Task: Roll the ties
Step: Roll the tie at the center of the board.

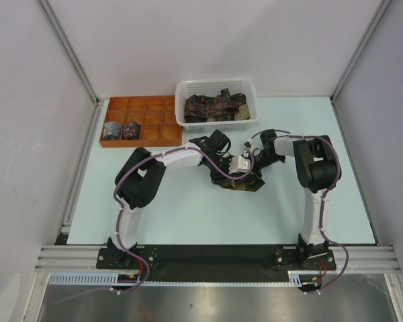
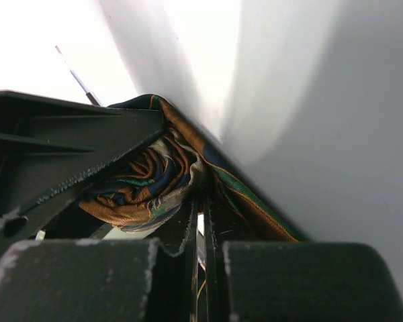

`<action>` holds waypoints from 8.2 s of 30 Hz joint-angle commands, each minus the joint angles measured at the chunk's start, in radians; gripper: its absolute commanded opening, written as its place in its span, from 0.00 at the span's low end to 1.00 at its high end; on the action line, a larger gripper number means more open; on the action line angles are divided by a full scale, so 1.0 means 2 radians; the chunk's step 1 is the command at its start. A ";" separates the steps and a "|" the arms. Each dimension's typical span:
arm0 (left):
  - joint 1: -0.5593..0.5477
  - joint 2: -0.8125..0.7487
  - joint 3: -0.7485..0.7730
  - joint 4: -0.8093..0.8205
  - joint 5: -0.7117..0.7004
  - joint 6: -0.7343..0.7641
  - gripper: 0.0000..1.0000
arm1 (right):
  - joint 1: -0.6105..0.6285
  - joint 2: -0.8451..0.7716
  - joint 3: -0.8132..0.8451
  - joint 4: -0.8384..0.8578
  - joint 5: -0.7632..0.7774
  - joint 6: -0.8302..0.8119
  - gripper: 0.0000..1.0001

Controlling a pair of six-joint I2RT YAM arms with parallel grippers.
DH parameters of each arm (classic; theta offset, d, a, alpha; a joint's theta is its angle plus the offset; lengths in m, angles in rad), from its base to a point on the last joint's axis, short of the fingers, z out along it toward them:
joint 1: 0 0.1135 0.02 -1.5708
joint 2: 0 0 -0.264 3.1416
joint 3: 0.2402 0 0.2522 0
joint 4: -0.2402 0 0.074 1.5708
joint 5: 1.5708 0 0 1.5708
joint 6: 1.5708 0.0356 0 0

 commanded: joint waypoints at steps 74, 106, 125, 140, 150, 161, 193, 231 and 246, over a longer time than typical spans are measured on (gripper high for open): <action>0.026 -0.051 -0.047 0.114 0.107 -0.159 0.96 | 0.011 -0.036 -0.057 0.048 0.160 -0.033 0.00; -0.025 -0.026 -0.051 -0.029 -0.090 -0.068 0.18 | -0.008 -0.138 -0.074 0.069 -0.035 0.046 0.50; -0.017 -0.059 -0.049 -0.005 -0.067 -0.087 0.62 | -0.006 -0.059 -0.072 0.055 0.032 -0.009 0.00; -0.024 -0.048 0.010 0.024 0.001 -0.104 0.75 | -0.028 -0.060 -0.084 0.036 0.089 -0.046 0.00; -0.036 0.001 0.013 0.032 -0.027 -0.088 0.47 | -0.030 -0.067 -0.083 0.023 0.093 -0.057 0.00; -0.041 0.003 -0.017 0.021 -0.040 -0.073 0.17 | -0.051 -0.105 -0.086 -0.009 0.070 -0.060 0.45; -0.039 0.000 -0.038 0.027 -0.035 -0.069 0.22 | -0.010 -0.053 -0.102 0.131 0.027 0.005 0.00; 0.143 -0.136 -0.183 0.251 0.133 -0.707 0.99 | -0.008 -0.089 -0.116 0.194 0.024 0.065 0.00; 0.142 -0.150 -0.112 0.138 0.146 -0.356 1.00 | 0.003 -0.089 -0.105 0.185 0.020 0.049 0.00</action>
